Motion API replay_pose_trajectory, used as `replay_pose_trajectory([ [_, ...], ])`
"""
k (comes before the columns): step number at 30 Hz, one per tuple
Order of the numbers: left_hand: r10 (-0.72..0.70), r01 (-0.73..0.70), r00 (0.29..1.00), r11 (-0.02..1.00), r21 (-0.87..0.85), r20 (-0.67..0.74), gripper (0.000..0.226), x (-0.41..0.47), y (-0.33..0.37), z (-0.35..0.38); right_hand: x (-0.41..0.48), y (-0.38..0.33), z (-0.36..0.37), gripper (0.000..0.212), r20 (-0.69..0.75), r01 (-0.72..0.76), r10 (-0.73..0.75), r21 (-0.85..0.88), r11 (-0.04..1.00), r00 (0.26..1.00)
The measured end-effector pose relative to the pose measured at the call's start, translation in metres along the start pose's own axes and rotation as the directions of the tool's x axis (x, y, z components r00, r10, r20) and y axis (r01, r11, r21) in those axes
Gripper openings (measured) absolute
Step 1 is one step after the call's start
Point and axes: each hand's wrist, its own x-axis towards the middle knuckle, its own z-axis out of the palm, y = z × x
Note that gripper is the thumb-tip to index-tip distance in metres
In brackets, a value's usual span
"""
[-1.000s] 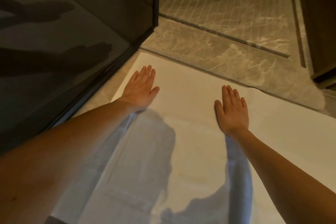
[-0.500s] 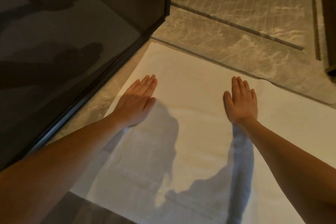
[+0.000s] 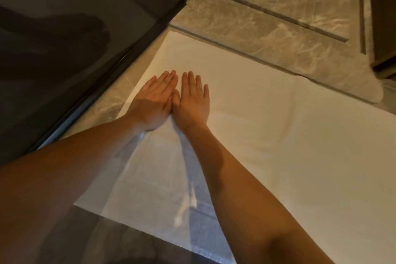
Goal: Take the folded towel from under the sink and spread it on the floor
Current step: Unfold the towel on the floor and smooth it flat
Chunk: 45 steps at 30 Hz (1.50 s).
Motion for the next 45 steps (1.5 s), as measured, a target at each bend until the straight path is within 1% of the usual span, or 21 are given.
replay_pose_trajectory([
  [3,-0.014,0.014,1.0,1.0,0.01,0.003,0.062,-0.001,-0.001,0.003,-0.022,0.054,-0.006,0.061,-0.028,-0.038,0.036,-0.073,0.997,0.999],
  [7,-0.026,0.026,1.0,1.0,0.014,0.008,0.064,0.001,-0.001,0.001,-0.068,0.144,-0.03,0.066,-0.108,-0.232,0.219,-0.128,0.964,0.97],
  [9,-0.037,0.037,0.999,0.999,0.013,0.017,0.064,-0.001,0.002,-0.001,-0.077,0.165,-0.038,0.066,-0.093,-0.255,0.244,-0.129,0.958,0.965],
  [13,-0.04,0.04,0.999,0.999,0.007,0.033,0.064,-0.004,0.004,-0.002,-0.08,0.167,-0.039,0.064,-0.082,-0.246,0.237,-0.143,0.959,0.968],
  [17,-0.083,0.083,0.996,0.997,0.012,0.038,0.067,-0.01,0.018,-0.01,-0.08,0.165,-0.041,0.064,-0.076,-0.241,0.233,-0.134,0.961,0.97],
  [19,-0.001,0.001,1.0,1.0,0.028,0.023,0.066,-0.028,0.035,-0.009,-0.079,0.165,-0.042,0.064,-0.079,-0.245,0.236,-0.12,0.962,0.968],
  [21,0.094,-0.097,0.992,0.995,0.026,0.081,0.064,-0.056,0.041,-0.007,-0.081,0.167,-0.042,0.064,-0.078,-0.251,0.243,-0.119,0.961,0.967],
  [23,0.086,-0.09,0.991,0.996,0.029,0.102,0.064,-0.081,0.029,-0.009,-0.082,0.168,-0.042,0.064,-0.063,-0.241,0.234,-0.138,0.961,0.97],
  [25,0.051,-0.053,0.996,0.998,0.03,0.071,0.062,-0.094,0.011,-0.013,-0.079,0.167,-0.043,0.064,-0.052,-0.234,0.229,-0.146,0.961,0.972],
  [27,0.028,-0.03,0.997,0.999,0.027,0.068,0.061,-0.102,0.004,-0.013,-0.077,0.162,-0.047,0.063,-0.037,-0.278,0.276,-0.166,0.946,0.961],
  [29,0.039,-0.04,0.997,0.999,0.014,0.07,0.06,-0.102,0.002,-0.01,-0.073,0.14,-0.05,0.062,-0.049,-0.39,0.387,-0.121,0.913,0.921],
  [30,0.049,-0.05,0.997,0.999,0.01,0.067,0.059,-0.101,0.001,-0.008,-0.073,0.119,-0.048,0.061,-0.066,-0.414,0.41,-0.092,0.905,0.91],
  [31,0.055,-0.056,0.997,0.998,0.013,0.062,0.059,-0.101,-0.001,-0.007,-0.073,0.089,-0.041,0.061,-0.084,-0.379,0.373,-0.062,0.923,0.924],
  [33,0.062,-0.063,0.997,0.998,0.031,0.044,0.058,-0.101,-0.004,-0.003,-0.075,0.018,-0.018,0.06,-0.079,-0.182,0.183,0.021,0.983,0.98],
  [34,0.059,-0.06,0.998,0.998,0.028,0.035,0.058,-0.1,-0.004,-0.002,-0.076,-0.017,-0.005,0.06,-0.066,-0.095,0.1,0.071,0.993,0.993],
  [35,0.049,-0.049,0.998,0.999,0.008,0.026,0.06,-0.099,-0.003,-0.001,-0.078,-0.047,0.005,0.059,-0.053,-0.05,0.056,0.113,0.992,0.997],
  [37,0.026,-0.025,1.0,0.999,-0.03,0.016,0.067,-0.098,-0.001,0.001,-0.08,-0.073,0.021,0.059,-0.02,-0.049,0.052,0.147,0.988,0.998],
  [39,0.04,-0.04,0.999,0.999,0.01,0.023,0.064,-0.099,-0.002,0.004,-0.082,-0.06,0.028,0.058,0.002,-0.032,0.032,0.101,0.994,1.0],
  [41,0.061,-0.062,0.998,0.997,0.04,0.025,0.059,-0.1,-0.006,0.005,-0.094,-0.031,0.026,0.058,-0.025,-0.012,0.014,0.059,0.998,1.0],
  [43,0.055,-0.056,0.998,0.998,0.038,0.022,0.059,-0.101,-0.007,0.002,-0.107,0.006,0.02,0.058,-0.059,-0.052,0.053,0.025,0.998,0.997],
  [45,0.054,-0.055,0.998,0.998,0.03,0.023,0.06,-0.101,-0.005,0.001,-0.123,0.046,0.012,0.06,-0.051,-0.121,0.12,-0.021,0.992,0.991],
])
